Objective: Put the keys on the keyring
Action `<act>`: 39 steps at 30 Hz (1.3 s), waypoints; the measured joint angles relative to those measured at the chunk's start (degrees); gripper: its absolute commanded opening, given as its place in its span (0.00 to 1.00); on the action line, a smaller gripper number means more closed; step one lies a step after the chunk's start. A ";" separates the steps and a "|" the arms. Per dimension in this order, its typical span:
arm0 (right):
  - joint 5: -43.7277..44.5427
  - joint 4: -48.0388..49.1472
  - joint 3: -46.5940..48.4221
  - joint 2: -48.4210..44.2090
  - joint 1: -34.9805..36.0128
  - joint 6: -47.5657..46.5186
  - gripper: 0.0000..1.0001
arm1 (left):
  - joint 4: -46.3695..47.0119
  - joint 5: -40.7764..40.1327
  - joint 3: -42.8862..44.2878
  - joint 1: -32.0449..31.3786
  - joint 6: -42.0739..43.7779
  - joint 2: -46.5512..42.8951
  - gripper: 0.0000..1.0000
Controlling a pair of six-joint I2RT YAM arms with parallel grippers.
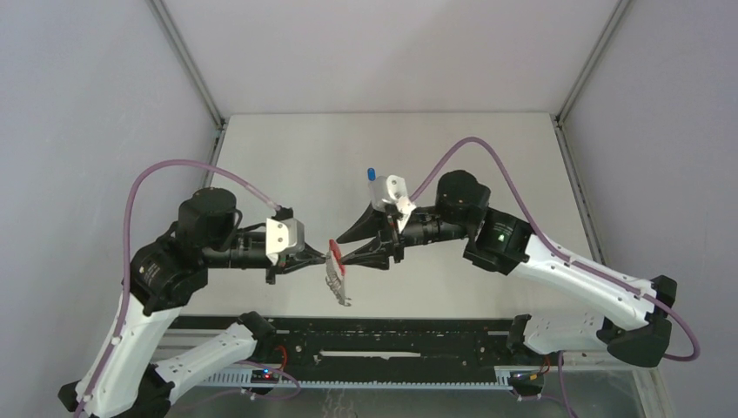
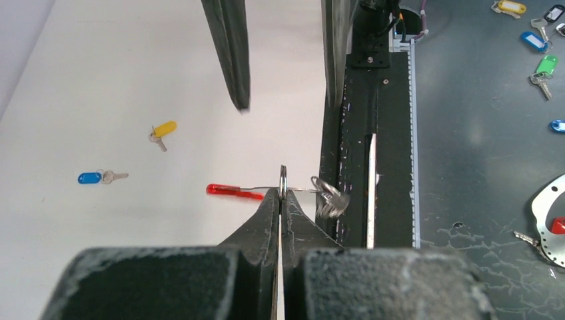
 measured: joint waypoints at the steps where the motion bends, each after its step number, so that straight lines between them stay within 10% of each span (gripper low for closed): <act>1: 0.02 -1.22 0.57 0.63 0.31 -0.92 0.47 | 0.09 -0.02 0.00 0.00 -0.07 0.31 0.00; 28: 0.81 -18.93 15.67 11.91 2.56 -13.46 0.37 | 0.57 0.07 0.00 0.00 -2.54 -0.11 0.00; 35: 0.61 -20.61 15.89 12.46 2.89 -14.05 0.00 | 0.59 -0.57 0.02 0.00 -2.54 -0.33 0.00; 39: 0.61 -20.44 15.89 12.44 3.08 -14.08 0.00 | 0.61 -0.98 0.07 0.00 -2.54 -0.35 0.00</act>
